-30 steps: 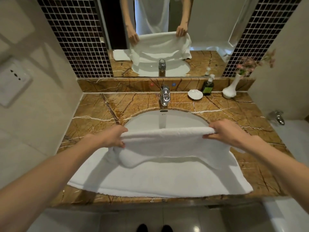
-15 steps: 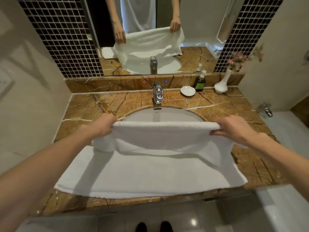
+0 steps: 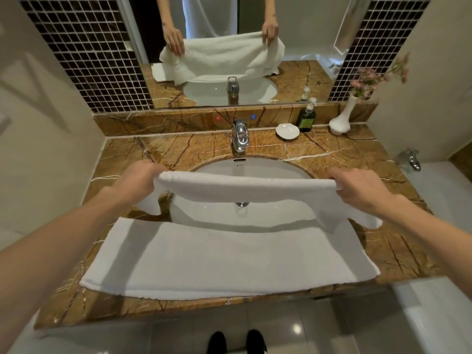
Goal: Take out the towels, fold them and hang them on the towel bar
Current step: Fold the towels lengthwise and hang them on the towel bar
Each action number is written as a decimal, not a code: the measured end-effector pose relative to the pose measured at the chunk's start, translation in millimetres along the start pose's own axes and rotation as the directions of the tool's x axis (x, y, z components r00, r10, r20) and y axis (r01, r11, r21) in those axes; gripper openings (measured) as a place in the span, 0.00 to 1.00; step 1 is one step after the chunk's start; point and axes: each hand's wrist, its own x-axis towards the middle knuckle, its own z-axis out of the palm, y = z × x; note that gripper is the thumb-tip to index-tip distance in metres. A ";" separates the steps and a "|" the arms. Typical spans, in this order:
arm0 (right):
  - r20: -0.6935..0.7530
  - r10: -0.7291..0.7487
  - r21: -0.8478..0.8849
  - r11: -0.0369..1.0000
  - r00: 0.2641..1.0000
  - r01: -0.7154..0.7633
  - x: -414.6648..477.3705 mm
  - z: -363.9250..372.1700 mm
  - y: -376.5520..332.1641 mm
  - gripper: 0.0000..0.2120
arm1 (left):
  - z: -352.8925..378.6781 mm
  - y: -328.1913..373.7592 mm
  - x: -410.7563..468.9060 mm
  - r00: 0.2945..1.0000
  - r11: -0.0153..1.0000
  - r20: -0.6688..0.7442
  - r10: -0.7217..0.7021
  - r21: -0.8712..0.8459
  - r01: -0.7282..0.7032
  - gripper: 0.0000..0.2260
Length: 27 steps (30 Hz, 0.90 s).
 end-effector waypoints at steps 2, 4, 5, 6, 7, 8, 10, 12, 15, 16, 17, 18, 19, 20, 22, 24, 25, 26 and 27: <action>-0.024 -0.011 0.007 1.000 1.000 0.012 -3.1 6.6 -3.3 0.16 | 1.9 -3.2 -5.9 0.999 0.998 -0.046 0.027 0.059 -0.024 0.18; -0.053 -0.034 0.015 0.999 0.998 0.035 -4.2 11.0 -5.6 0.14 | 3.4 -7.3 -11.0 0.996 0.992 -0.082 0.037 0.121 -0.027 0.18; -0.064 -0.040 0.012 0.999 0.997 0.041 -4.5 12.3 -6.0 0.13 | 4.3 -9.0 -14.3 0.994 0.990 -0.100 0.034 0.140 -0.019 0.18; -0.080 -0.048 0.007 0.999 0.996 0.048 -4.3 13.5 -5.5 0.12 | 5.2 -11.0 -17.6 0.992 0.989 -0.119 0.033 0.149 -0.015 0.18; -0.098 -0.062 0.000 0.998 0.993 0.062 -4.2 14.5 -4.9 0.11 | 6.9 -13.3 -20.9 0.990 0.988 -0.134 0.039 0.152 -0.018 0.18; -0.119 -0.087 -0.009 0.996 0.989 0.086 -4.4 15.8 -4.5 0.09 | 8.8 -15.6 -24.7 0.989 0.988 -0.141 0.050 0.153 -0.028 0.18; -0.155 -0.139 -0.033 0.990 0.978 0.135 -4.9 19.3 -5.3 0.07 | 12.1 -19.6 -31.8 0.991 0.988 -0.122 0.057 0.147 -0.039 0.17; -0.194 -0.160 -0.049 0.987 0.968 0.153 -6.3 23.3 -7.5 0.06 | 17.6 -26.1 -39.4 0.993 0.994 -0.093 0.068 0.086 -0.060 0.19; -0.248 -0.196 -0.073 0.980 0.949 0.184 -14.2 30.1 -11.3 0.04 | 27.8 -29.3 -58.2 0.991 0.991 -0.034 0.128 0.047 -0.127 0.20; -0.260 -0.232 -0.095 0.972 0.937 0.215 -19.0 33.8 -12.1 0.03 | 32.9 -28.9 -67.1 0.986 0.983 -0.018 0.163 0.088 -0.161 0.23; -0.265 -0.272 -0.120 0.961 0.925 0.248 -25.1 37.6 -13.4 0.03 | 40.2 -29.1 -76.5 0.980 0.971 -0.008 0.197 0.140 -0.194 0.27; -0.257 -0.307 -0.148 0.950 0.916 0.276 -32.1 41.7 -14.6 0.03 | 48.3 -29.9 -87.0 0.979 0.961 0.007 0.206 0.189 -0.204 0.30; -0.232 -0.330 -0.175 0.940 0.915 0.294 -40.1 45.8 -16.7 0.03 | 56.8 -30.9 -97.8 0.979 0.952 0.030 0.200 0.229 -0.201 0.33; -0.186 -0.335 -0.188 0.935 0.924 0.301 -48.2 50.3 -19.2 0.06 | 64.9 -32.5 -108.9 0.979 0.946 0.052 0.196 0.253 -0.203 0.35; -0.082 -0.333 -0.175 0.933 0.939 0.316 -64.2 58.9 -25.5 0.15 | 81.7 -38.5 -129.0 0.974 0.939 0.101 0.200 0.263 -0.221 0.39; -0.019 -0.359 -0.150 0.924 0.933 0.353 -78.7 65.9 -31.5 0.17 | 94.7 -43.5 -143.2 0.968 0.943 0.160 0.194 0.241 -0.229 0.44; -0.014 -0.383 -0.147 0.915 0.924 0.377 -85.1 69.6 -33.9 0.16 | 100.1 -45.6 -148.0 0.965 0.946 0.182 0.188 0.232 -0.228 0.45; -0.003 -0.395 -0.150 0.909 0.919 0.390 -90.2 73.0 -35.5 0.16 | 103.7 -46.9 -151.9 0.962 0.949 0.217 0.167 0.228 -0.216 0.45; 0.017 -0.385 -0.161 0.910 0.923 0.382 -94.2 76.6 -35.7 0.18 | 107.0 -47.7 -154.9 0.957 0.952 0.250 0.150 0.226 -0.208 0.45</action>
